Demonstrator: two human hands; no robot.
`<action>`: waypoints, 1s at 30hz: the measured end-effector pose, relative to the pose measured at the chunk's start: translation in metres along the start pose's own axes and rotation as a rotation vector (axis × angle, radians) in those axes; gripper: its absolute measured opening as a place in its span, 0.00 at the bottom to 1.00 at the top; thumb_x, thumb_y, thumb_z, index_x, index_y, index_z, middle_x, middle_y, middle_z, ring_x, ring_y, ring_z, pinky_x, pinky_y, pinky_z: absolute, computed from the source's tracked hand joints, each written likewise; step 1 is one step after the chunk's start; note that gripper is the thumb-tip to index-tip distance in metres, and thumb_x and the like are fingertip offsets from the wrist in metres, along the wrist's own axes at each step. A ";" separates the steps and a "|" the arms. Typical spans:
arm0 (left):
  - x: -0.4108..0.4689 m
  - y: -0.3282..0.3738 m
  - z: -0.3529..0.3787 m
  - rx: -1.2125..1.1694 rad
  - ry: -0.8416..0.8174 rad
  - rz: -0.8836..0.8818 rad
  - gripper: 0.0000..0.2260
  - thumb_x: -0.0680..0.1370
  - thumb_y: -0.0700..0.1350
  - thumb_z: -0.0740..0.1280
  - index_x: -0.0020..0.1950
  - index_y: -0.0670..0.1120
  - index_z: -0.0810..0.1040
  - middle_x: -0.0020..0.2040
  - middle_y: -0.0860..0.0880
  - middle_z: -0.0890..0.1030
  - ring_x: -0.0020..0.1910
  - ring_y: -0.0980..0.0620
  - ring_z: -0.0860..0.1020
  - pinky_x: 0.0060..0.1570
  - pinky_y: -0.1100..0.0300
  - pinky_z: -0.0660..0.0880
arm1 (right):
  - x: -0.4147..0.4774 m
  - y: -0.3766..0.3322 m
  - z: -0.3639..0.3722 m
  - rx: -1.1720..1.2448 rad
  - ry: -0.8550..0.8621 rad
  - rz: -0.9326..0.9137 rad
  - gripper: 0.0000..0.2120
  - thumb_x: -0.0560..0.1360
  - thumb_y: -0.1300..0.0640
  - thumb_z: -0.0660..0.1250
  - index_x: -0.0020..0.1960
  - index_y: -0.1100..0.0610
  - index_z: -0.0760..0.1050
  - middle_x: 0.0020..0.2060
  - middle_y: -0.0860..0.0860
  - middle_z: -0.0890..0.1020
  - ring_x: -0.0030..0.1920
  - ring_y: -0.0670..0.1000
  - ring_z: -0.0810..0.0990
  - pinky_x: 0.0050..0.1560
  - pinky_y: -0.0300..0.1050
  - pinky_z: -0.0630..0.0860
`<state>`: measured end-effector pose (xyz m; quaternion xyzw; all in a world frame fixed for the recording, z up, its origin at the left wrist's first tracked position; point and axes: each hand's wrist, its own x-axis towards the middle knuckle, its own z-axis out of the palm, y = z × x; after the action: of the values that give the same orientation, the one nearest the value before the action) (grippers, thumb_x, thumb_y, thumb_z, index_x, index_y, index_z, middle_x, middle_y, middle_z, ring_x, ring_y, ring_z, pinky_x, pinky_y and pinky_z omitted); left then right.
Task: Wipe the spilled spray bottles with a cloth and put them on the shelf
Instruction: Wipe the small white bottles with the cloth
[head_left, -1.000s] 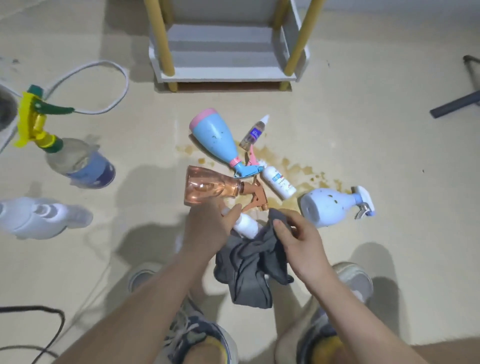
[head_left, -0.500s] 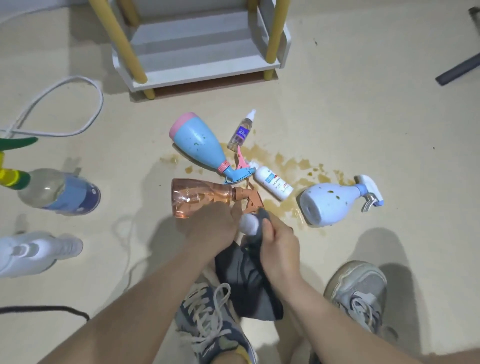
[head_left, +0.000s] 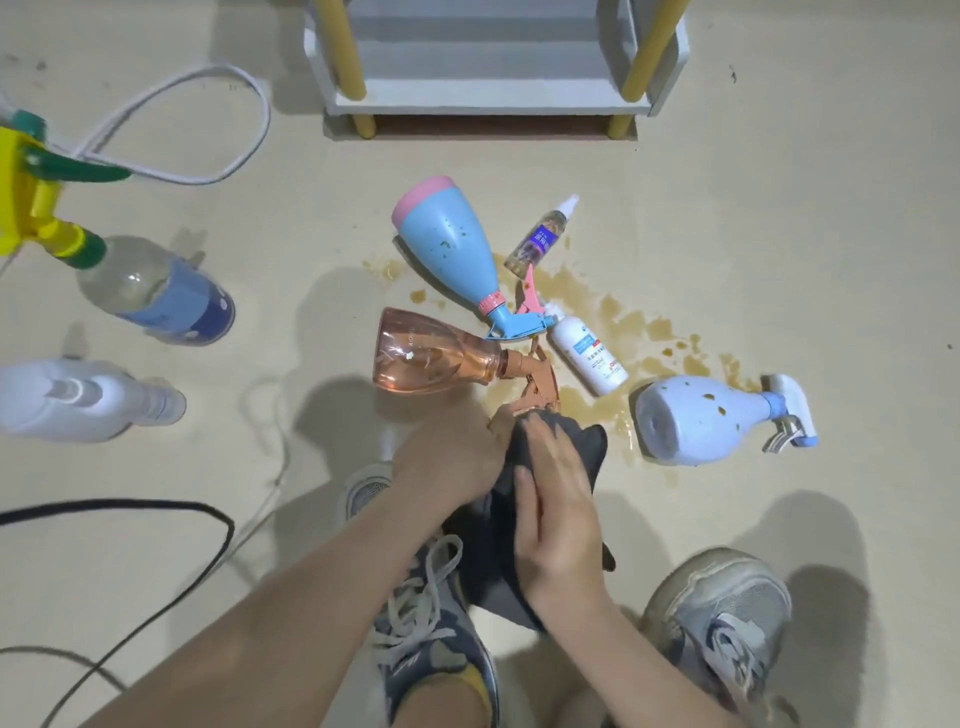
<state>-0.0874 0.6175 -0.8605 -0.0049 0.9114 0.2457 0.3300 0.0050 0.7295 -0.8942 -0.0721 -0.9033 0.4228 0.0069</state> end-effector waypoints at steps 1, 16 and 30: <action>-0.003 -0.004 0.000 -0.044 -0.023 -0.017 0.18 0.83 0.55 0.49 0.47 0.47 0.74 0.44 0.46 0.78 0.45 0.48 0.76 0.50 0.54 0.71 | 0.002 0.008 0.000 -0.019 -0.044 -0.052 0.20 0.82 0.56 0.56 0.74 0.55 0.68 0.72 0.49 0.71 0.75 0.48 0.64 0.75 0.41 0.58; -0.015 -0.010 0.007 -0.067 0.078 -0.060 0.23 0.82 0.60 0.51 0.33 0.49 0.68 0.33 0.49 0.73 0.38 0.45 0.74 0.40 0.56 0.67 | 0.022 0.036 -0.016 -0.171 -0.226 -0.161 0.23 0.81 0.49 0.57 0.74 0.54 0.67 0.71 0.49 0.72 0.73 0.53 0.67 0.71 0.49 0.66; -0.009 0.001 0.003 -0.596 0.152 0.127 0.08 0.72 0.44 0.74 0.49 0.53 0.81 0.44 0.55 0.82 0.46 0.56 0.80 0.53 0.52 0.78 | 0.063 0.014 -0.038 0.189 -0.346 0.135 0.20 0.75 0.50 0.72 0.65 0.53 0.74 0.59 0.45 0.81 0.61 0.45 0.77 0.63 0.44 0.72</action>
<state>-0.0790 0.6180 -0.8568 -0.0629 0.8198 0.5212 0.2288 -0.0526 0.7761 -0.8834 -0.0579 -0.8405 0.5113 -0.1699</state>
